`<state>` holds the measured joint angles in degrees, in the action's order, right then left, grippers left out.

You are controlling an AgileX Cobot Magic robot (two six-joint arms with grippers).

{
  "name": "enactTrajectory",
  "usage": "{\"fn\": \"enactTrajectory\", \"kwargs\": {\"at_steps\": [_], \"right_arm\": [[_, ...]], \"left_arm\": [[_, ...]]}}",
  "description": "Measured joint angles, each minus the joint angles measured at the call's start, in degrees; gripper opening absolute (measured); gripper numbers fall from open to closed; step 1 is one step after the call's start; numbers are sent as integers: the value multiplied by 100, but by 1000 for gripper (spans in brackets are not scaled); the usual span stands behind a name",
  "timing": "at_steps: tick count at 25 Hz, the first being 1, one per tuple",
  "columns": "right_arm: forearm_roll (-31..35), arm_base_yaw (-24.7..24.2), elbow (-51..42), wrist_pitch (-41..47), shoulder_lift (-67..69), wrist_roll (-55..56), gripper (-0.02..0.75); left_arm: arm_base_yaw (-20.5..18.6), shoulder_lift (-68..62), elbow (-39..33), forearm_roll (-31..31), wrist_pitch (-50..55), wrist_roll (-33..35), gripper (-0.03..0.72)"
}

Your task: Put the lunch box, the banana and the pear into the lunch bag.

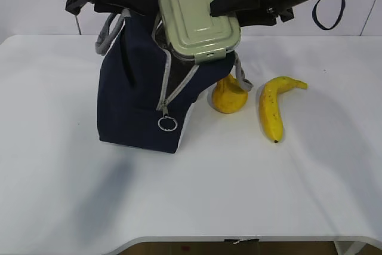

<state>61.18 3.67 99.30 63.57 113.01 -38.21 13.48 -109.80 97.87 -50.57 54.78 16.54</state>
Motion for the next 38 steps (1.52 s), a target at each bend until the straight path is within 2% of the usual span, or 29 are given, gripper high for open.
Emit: {"fn": "enactTrajectory", "kwargs": {"at_steps": [5, 15, 21, 27, 38], "right_arm": [[-152, 126, 0, -112, 102, -25, 379], [-659, 702, 0, -487, 315, -25, 379], [-786, 729, 0, -658, 315, -35, 379], [-775, 742, 9, -703, 435, -35, 379], [-785, 950, 9, -809, 654, -35, 378]], "left_arm": [[0, 0, 0, -8, -11, 44, -1], [-26, 9, 0, -8, -22, 117, -1], [-167, 9, 0, 81, 8, 143, -1], [-202, 9, 0, 566, 8, 157, -1], [-211, 9, 9, 713, 26, 192, -1]]}}
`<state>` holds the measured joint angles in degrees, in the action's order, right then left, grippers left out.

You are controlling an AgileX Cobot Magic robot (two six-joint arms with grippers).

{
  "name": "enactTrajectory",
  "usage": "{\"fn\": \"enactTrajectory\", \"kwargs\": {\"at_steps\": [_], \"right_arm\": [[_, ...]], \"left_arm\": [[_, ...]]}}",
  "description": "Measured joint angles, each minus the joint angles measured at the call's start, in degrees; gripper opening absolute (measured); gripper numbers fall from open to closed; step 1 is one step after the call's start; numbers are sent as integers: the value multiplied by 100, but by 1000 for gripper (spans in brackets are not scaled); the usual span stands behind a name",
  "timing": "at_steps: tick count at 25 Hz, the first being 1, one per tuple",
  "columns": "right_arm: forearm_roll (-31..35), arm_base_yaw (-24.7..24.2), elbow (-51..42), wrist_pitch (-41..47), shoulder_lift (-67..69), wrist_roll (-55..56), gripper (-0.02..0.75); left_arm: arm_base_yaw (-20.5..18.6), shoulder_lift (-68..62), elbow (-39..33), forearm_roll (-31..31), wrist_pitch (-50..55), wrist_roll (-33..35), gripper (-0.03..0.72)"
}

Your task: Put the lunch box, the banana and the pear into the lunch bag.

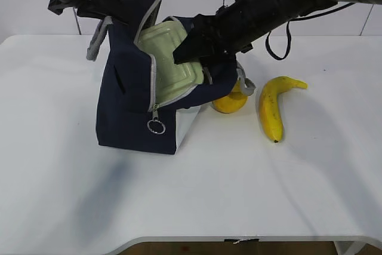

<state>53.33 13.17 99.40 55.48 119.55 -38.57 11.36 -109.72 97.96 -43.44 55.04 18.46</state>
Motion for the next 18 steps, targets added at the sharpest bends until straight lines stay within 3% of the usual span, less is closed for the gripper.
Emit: {"fn": "enactTrajectory", "kwargs": {"at_steps": [18], "right_arm": [[37, 202, 93, -375, 439, -14, 378]], "left_arm": [[0, 0, 0, 6, 107, 0, -1]]}}
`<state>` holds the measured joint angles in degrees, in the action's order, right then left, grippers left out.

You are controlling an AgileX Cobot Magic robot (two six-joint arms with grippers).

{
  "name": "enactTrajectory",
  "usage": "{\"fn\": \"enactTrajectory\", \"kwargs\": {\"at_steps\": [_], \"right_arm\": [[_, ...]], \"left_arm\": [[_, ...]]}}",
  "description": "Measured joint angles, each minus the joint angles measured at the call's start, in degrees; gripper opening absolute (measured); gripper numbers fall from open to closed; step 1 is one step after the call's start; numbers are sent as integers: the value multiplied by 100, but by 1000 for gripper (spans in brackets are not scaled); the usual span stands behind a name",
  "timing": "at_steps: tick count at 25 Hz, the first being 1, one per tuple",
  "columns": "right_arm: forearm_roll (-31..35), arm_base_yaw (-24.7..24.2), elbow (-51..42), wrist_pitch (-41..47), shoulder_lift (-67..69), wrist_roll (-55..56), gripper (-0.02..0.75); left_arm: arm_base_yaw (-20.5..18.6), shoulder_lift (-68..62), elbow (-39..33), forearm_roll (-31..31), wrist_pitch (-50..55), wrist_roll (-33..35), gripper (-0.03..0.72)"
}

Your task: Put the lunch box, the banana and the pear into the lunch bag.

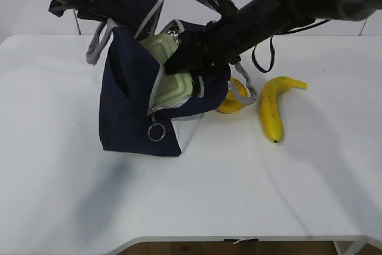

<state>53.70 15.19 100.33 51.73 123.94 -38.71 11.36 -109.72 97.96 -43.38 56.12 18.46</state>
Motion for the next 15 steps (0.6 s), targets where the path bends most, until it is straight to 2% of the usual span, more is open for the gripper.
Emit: {"fn": "enactTrajectory", "kwargs": {"at_steps": [15], "right_arm": [[105, 9, 14, -104, 218, 22, 379]], "left_arm": [[0, 0, -10, -20, 25, 0, -1]]}}
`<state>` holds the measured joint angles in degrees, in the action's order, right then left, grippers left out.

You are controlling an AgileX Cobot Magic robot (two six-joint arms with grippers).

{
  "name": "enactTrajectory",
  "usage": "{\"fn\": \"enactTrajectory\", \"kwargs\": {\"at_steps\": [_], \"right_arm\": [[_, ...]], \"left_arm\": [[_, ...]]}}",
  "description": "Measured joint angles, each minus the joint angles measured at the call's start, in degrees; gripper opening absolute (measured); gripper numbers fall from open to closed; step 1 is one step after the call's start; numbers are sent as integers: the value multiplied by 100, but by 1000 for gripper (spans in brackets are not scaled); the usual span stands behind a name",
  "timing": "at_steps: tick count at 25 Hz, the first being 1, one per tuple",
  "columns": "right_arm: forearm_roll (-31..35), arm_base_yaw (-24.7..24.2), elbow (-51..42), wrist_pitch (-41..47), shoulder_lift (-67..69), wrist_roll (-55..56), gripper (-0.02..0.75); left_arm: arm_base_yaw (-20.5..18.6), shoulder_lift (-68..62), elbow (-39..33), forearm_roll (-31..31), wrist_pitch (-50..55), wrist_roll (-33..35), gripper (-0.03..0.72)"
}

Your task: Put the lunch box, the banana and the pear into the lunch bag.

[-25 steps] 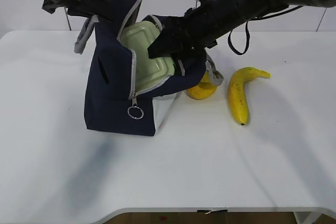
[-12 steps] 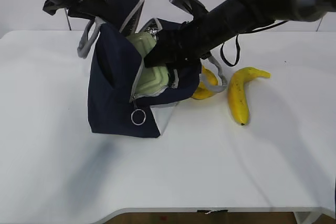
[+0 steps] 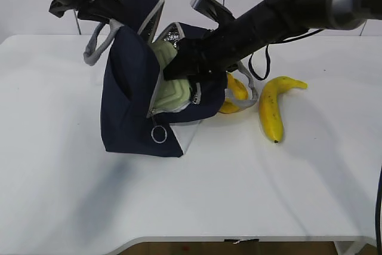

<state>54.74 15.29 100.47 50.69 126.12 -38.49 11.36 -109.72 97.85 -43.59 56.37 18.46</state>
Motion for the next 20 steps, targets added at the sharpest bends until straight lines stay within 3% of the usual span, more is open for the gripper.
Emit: {"fn": "enactTrajectory", "kwargs": {"at_steps": [20], "right_arm": [[-93, 12, 0, 132, 36, -23, 482]], "left_arm": [[0, 0, 0, -45, 0, 21, -1]]}}
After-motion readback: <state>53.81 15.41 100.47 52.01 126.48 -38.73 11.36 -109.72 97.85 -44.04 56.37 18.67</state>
